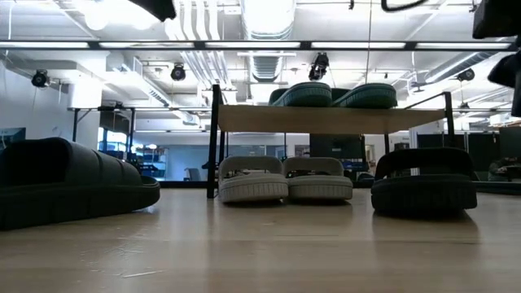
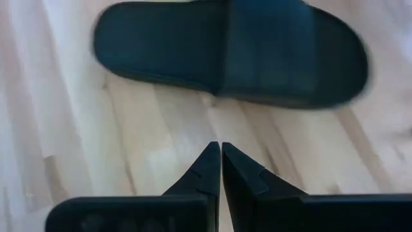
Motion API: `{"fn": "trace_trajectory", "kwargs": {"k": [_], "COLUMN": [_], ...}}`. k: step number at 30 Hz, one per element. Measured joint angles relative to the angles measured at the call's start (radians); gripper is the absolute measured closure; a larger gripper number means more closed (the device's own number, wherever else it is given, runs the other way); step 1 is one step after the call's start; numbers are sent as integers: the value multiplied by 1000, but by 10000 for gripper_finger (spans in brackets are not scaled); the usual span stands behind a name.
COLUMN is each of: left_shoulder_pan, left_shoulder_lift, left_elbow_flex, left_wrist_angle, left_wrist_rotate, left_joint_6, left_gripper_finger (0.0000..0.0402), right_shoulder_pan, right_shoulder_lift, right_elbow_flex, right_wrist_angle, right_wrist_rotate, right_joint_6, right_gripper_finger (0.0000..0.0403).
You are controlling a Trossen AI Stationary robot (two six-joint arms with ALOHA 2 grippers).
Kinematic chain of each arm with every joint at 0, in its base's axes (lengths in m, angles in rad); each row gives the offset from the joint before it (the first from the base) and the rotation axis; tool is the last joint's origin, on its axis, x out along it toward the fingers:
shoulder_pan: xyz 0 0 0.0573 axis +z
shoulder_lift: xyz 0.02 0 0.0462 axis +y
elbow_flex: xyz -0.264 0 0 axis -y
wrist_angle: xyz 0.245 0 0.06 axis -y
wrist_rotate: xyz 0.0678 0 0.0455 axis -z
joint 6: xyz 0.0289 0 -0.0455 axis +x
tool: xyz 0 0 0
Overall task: Pick and place slides into the shelf
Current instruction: Put the left black slide under the shelf
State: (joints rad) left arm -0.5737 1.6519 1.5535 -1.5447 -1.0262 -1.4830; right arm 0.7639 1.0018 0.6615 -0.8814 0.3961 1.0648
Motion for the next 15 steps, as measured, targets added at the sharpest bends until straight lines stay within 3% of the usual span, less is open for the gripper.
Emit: {"fn": "trace_trajectory", "kwargs": {"k": [10,15], "left_shoulder_pan": [-1,-1], "left_shoulder_lift": [-18,-13], "left_elbow_flex": [-92,-93], "left_wrist_angle": [-3,-16], "left_wrist_rotate": [53,-6], "left_joint_6": [4,5], "left_gripper_finger": [320,320], "right_shoulder_pan": [-49,-67], "right_shoulder_lift": [78,120], "right_elbow_flex": [20,5], "right_wrist_angle": [69,82], "right_wrist_rotate": [-14,-10], "right_joint_6": [-15,-77], "right_gripper_finger": [394,394]}}
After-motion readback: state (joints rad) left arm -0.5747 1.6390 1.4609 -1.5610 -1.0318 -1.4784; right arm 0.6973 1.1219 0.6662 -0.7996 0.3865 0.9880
